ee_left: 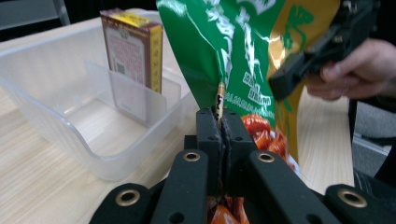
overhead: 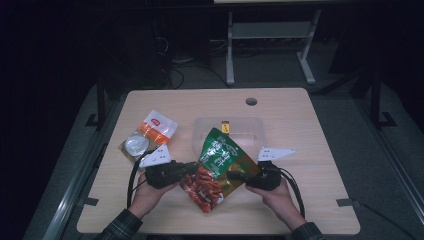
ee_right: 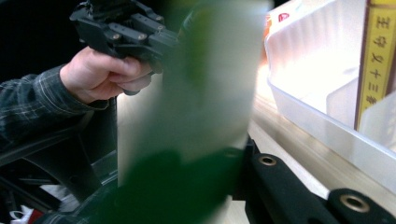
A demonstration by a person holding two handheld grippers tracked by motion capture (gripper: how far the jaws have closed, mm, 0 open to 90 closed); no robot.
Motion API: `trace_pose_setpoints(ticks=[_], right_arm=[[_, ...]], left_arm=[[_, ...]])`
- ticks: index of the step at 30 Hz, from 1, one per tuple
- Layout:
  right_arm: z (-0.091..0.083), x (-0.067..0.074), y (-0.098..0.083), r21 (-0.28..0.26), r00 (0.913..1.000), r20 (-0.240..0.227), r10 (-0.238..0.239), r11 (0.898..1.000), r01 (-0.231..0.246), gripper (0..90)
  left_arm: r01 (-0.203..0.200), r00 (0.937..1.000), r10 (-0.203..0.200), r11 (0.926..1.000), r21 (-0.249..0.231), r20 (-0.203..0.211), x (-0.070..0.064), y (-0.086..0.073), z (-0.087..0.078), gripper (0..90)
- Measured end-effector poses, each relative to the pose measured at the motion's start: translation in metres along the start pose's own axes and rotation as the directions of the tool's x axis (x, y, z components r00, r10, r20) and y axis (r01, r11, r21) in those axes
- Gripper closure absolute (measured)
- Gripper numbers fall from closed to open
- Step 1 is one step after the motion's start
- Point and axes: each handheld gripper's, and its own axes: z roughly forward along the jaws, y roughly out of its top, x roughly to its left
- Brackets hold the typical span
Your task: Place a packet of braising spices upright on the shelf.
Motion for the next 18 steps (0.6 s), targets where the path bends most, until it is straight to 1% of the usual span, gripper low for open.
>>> trace_pose_setpoints(ticks=[2,3,5,8,11,13,14,15,18], right_arm=[[-0.003,-0.002,0.001,0.014,0.9999,-0.009,0.006,1.000,-0.006,89.1],[-0.003,-0.002,0.001,0.022,0.9999,-0.011,0.007,1.000,-0.007,89.2],[-0.005,-0.002,0.002,0.032,0.9997,-0.022,0.006,0.999,-0.006,89.3],[-0.007,-0.001,0.005,0.047,0.9994,-0.033,-0.010,0.999,0.012,89.4],[-0.009,-0.001,0.006,0.063,0.9989,-0.039,-0.025,0.998,0.027,89.4],[-0.011,-0.001,0.008,0.073,0.9987,-0.042,-0.030,0.997,0.033,89.4],[-0.013,0.000,0.009,0.065,0.9983,-0.047,-0.036,0.997,0.038,89.5],[-0.014,0.000,0.010,0.062,0.9982,-0.046,-0.039,0.997,0.042,89.5],[-0.017,0.004,0.016,0.076,0.9963,-0.043,-0.074,0.994,0.077,89.5]], left_arm=[[-0.002,1.0000,0.001,0.9999,0.016,0.005,-0.001,-0.001,0.002,86.3],[-0.014,0.9999,0.014,0.9995,0.028,0.006,0.000,-0.002,0.002,85.9],[-0.006,0.9999,0.005,0.9995,0.031,0.016,0.000,-0.003,0.002,85.7],[-0.011,0.9998,0.011,0.9994,0.033,0.017,0.001,-0.003,0.001,84.0],[0.004,0.9999,-0.005,0.9995,0.032,0.009,0.003,-0.004,-0.003,82.6],[0.028,0.9993,-0.029,0.9994,0.022,0.025,0.007,-0.006,-0.007,82.7],[0.032,0.9993,-0.032,0.9993,0.020,0.019,0.008,-0.006,-0.008,78.5],[0.046,0.9987,-0.046,0.9987,0.024,0.023,0.009,-0.007,-0.009,74.3],[0.047,0.9985,-0.048,0.9978,0.047,0.025,0.013,-0.009,-0.011,64.1]])
